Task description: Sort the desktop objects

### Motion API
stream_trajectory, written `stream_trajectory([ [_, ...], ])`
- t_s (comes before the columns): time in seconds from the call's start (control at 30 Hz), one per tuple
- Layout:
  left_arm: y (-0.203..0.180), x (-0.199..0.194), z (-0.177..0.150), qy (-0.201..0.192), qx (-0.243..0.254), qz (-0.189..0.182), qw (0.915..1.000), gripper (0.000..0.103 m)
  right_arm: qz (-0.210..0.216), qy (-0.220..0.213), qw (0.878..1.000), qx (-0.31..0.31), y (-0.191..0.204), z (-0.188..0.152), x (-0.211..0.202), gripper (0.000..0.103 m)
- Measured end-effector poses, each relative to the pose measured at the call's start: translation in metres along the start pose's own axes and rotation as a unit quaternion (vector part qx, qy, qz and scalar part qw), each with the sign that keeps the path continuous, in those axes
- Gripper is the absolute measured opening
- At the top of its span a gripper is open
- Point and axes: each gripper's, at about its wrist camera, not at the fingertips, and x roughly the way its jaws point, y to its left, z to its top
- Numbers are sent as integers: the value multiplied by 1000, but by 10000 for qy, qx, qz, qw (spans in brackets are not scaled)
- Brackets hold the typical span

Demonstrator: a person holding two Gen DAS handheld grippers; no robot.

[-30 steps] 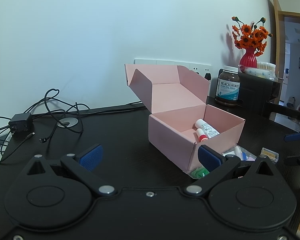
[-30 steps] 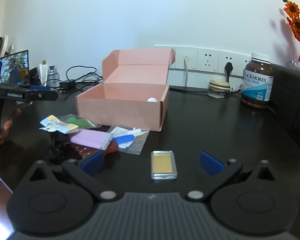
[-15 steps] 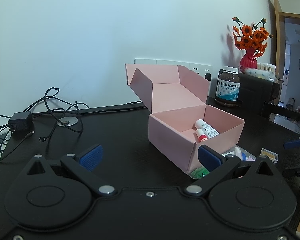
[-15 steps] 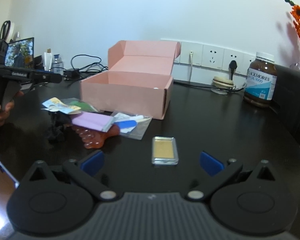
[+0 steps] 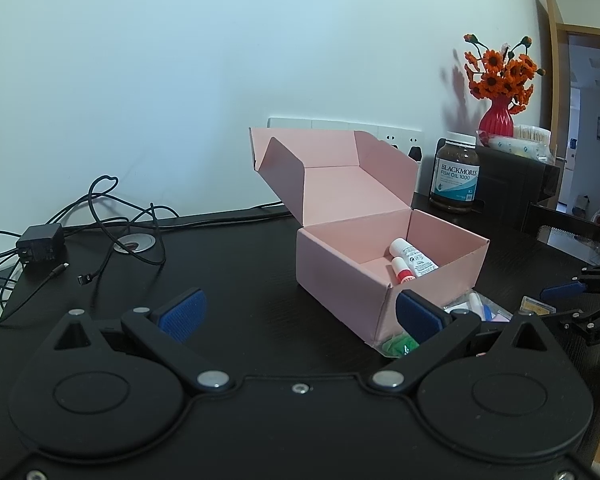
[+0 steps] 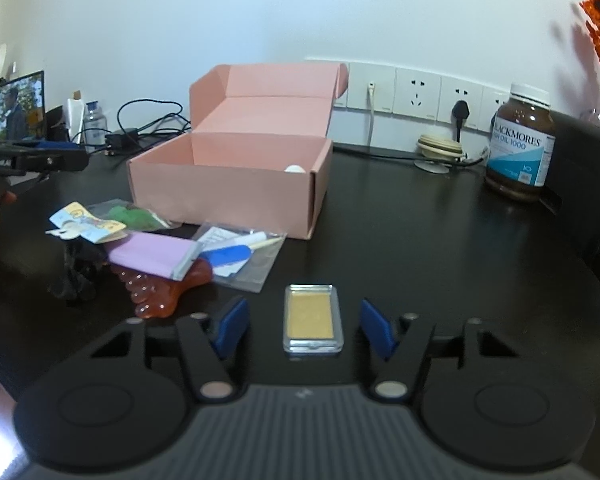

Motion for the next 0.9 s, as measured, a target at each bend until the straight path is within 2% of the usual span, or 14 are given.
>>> stream_trajectory([
  [0.07,0,0,0,-1,-6,1,10000,103,29,18,10000,22,-1,1,1,60],
  [0.2,0,0,0,-2,1,-2,10000,103,93,48,9999,31,-3,3,3,51],
  [0.37,0,0,1,-2,-36,-1,10000,103,98,115,9999,66,-6,7,7,49],
  [0.57,-1,0,1,-6,-21,-4,10000,103,65,132,9999,90,-7,10,10,31],
  [0.9,0,0,1,-4,-28,-14,10000,103,-52,26,9998,184,-8,10,9,30],
])
